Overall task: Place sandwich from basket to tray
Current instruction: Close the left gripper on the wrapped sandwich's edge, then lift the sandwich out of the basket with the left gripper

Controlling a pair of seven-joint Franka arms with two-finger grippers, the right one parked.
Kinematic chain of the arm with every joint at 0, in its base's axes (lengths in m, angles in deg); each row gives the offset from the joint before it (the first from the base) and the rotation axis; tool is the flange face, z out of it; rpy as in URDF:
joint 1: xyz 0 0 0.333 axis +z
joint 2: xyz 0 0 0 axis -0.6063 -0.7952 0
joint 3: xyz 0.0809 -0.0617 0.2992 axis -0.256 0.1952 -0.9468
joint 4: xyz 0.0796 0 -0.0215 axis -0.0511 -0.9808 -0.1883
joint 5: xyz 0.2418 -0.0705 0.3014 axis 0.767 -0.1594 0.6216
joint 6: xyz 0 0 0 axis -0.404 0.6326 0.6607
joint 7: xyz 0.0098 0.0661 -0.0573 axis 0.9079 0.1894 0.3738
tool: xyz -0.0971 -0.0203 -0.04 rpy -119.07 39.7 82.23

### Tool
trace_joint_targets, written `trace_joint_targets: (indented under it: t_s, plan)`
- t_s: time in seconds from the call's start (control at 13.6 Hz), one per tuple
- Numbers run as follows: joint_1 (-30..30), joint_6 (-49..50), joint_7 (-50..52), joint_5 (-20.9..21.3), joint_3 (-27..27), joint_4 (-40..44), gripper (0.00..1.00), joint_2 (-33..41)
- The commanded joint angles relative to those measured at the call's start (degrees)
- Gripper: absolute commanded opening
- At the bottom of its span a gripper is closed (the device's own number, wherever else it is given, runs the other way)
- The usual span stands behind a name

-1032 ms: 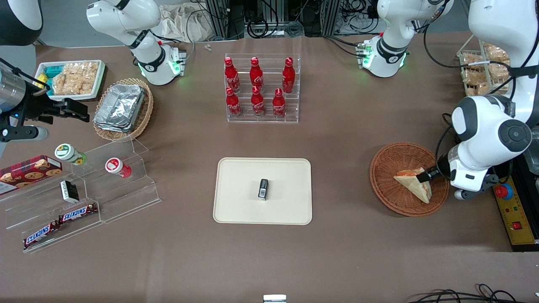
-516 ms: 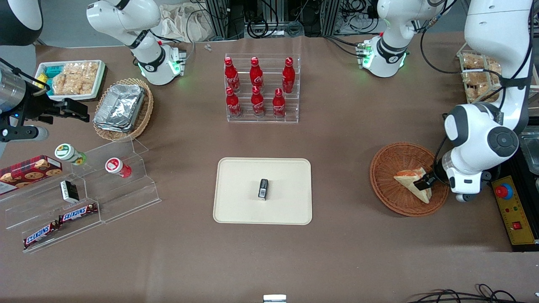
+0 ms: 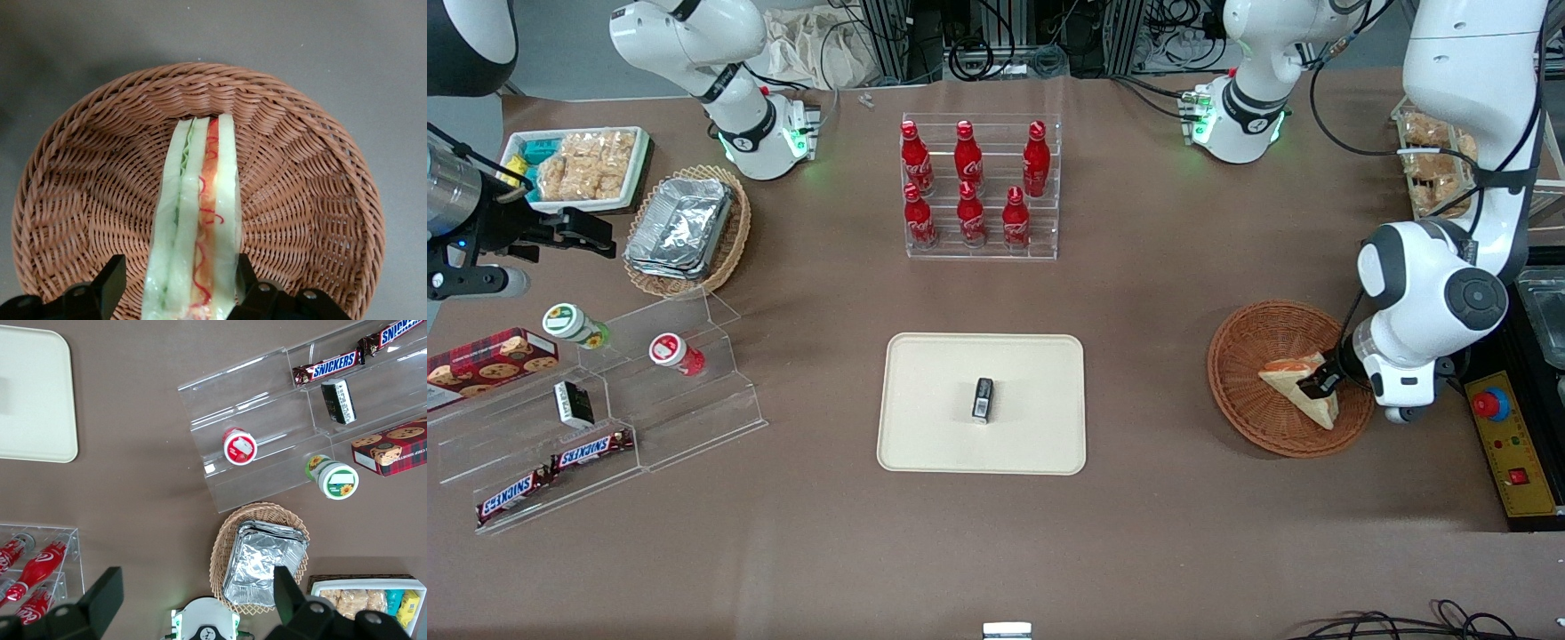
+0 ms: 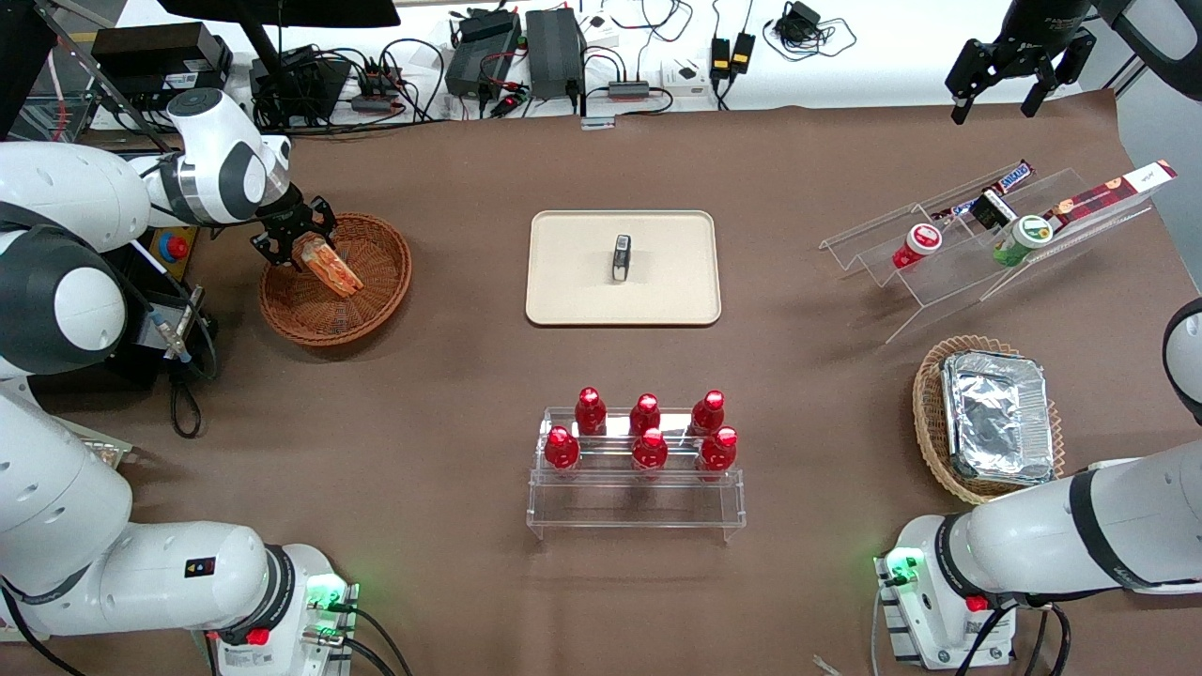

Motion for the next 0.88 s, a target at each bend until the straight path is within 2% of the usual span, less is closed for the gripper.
trace_joint_targets:
  t_s: [0.0, 0.15, 0.22, 0.37, 0.66, 0.81]
  plan:
    - [0.2, -1.2, 2.3, -0.1, 0.5, -0.4, 0.40, 0.5]
    - [0.2, -1.1, 2.5, -0.1, 0.6, -0.2, 0.15, 1.0]
    - [0.2, -0.7, 2.1, 0.0, 0.7, -0.2, 0.07, 1.3]
    - [-0.3, 2.4, 2.0, 0.6, 0.8, 1.2, 0.02, 3.3]
    - [-0.5, 25.1, 1.5, 2.0, 3.4, 15.1, 0.02, 4.8]
    - [-0.8, 32.1, 1.7, 2.9, 6.4, 19.5, 0.02, 6.2]
